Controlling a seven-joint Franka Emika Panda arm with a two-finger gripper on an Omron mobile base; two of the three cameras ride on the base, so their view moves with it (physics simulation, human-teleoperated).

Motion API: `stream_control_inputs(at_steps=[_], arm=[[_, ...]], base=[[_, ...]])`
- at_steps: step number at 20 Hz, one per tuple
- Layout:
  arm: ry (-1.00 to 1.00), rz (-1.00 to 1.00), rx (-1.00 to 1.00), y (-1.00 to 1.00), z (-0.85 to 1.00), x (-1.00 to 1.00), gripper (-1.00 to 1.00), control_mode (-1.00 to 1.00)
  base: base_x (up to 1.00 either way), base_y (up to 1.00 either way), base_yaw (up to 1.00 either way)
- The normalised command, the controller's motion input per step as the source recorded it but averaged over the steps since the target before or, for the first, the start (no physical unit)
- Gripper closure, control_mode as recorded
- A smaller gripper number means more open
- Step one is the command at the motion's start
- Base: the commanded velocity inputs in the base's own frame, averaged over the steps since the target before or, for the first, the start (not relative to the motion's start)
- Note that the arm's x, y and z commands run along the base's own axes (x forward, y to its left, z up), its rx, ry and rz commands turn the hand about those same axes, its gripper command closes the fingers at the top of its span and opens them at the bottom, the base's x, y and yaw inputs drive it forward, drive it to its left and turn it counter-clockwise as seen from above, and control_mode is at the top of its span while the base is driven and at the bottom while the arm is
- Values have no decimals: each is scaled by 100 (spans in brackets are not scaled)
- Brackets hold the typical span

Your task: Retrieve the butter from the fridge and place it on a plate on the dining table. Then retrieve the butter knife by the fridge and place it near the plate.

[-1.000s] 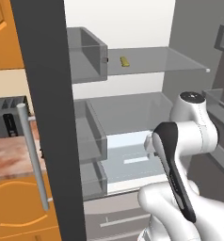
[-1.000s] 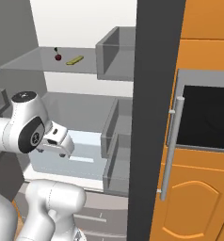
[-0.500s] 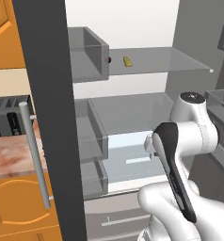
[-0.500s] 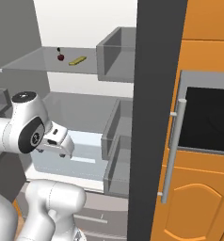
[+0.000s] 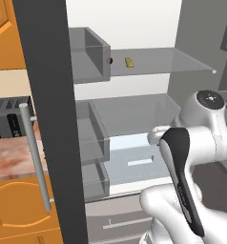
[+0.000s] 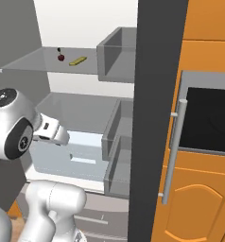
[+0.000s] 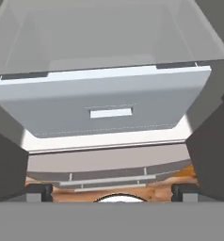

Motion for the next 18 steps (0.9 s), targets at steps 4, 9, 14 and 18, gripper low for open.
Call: stream_control_inputs(at_steps=[4, 9, 14, 18], arm=[[-24, -7, 2, 30, 93, 14, -100, -100], [-24, 3, 5, -1, 90, 10, -100, -100], [-8, 0, -11, 0, 83, 9, -100, -100], [-12, 0, -2, 0, 69, 41, -100, -100]], base=[[0, 0, 0], [0, 0, 0], [0, 0, 0], [0, 0, 0]])
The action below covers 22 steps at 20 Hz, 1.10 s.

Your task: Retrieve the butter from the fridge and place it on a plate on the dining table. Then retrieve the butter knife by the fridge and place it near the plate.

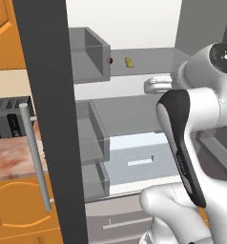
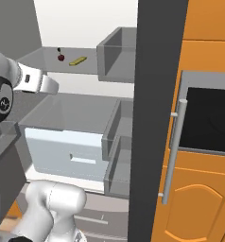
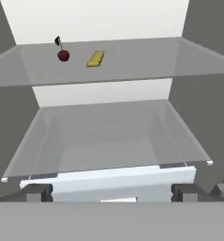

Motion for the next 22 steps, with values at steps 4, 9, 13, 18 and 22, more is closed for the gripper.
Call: stream_control_inputs(at_steps=[4, 9, 13, 18, 22], arm=[[0, 0, -5, 4, 44, 66, -100, -100], [3, 0, -7, 8, 1, 99, -100, -100], [12, 1, -5, 0, 0, 100, -100, -100], [15, 0, -1, -4, -4, 91, -100, -100], [0, 0, 6, 16, -24, 72, -100, -100]], base=[[0, 0, 0], [0, 0, 0], [0, 0, 0], [0, 0, 0], [0, 0, 0]])
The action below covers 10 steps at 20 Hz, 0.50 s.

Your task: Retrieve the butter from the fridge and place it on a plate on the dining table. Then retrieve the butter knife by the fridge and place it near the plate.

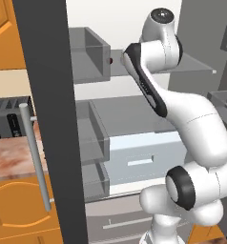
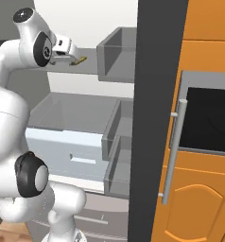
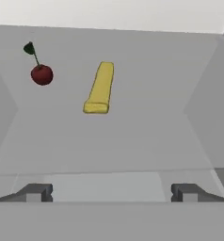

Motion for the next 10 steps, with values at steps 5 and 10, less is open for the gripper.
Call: stream_control_inputs(at_steps=[5, 10], arm=[[3, 0, 0, 10, -15, 83, -100, -100], [2, 0, 0, 2, -5, 85, -100, -100]], base=[[0, 0, 0], [0, 0, 0]])
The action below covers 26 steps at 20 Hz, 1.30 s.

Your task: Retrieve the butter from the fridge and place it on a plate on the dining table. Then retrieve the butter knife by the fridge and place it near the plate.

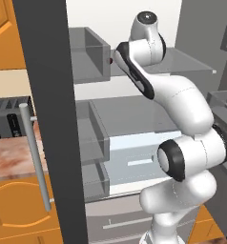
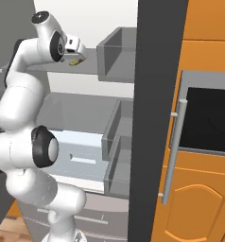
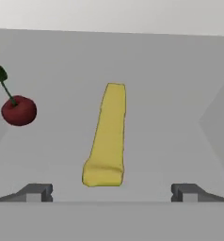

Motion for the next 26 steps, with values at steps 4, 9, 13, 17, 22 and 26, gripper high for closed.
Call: stream_control_inputs(at_steps=[4, 9, 13, 17, 22, 26], arm=[[9, 0, 9, 0, -9, 87, -100, -100], [11, -1, 2, 0, -2, 64, -100, -100], [2, -4, 0, 0, -11, 31, -100, -100], [0, -4, 0, 0, -36, 6, -100, -100], [0, -1, 0, 0, -56, -4, -100, -100], [1, 0, 4, 0, -57, -6, -100, -100]], base=[[0, 0, 0], [0, 0, 0], [0, 0, 0], [0, 0, 0], [0, 0, 0], [0, 0, 0]])
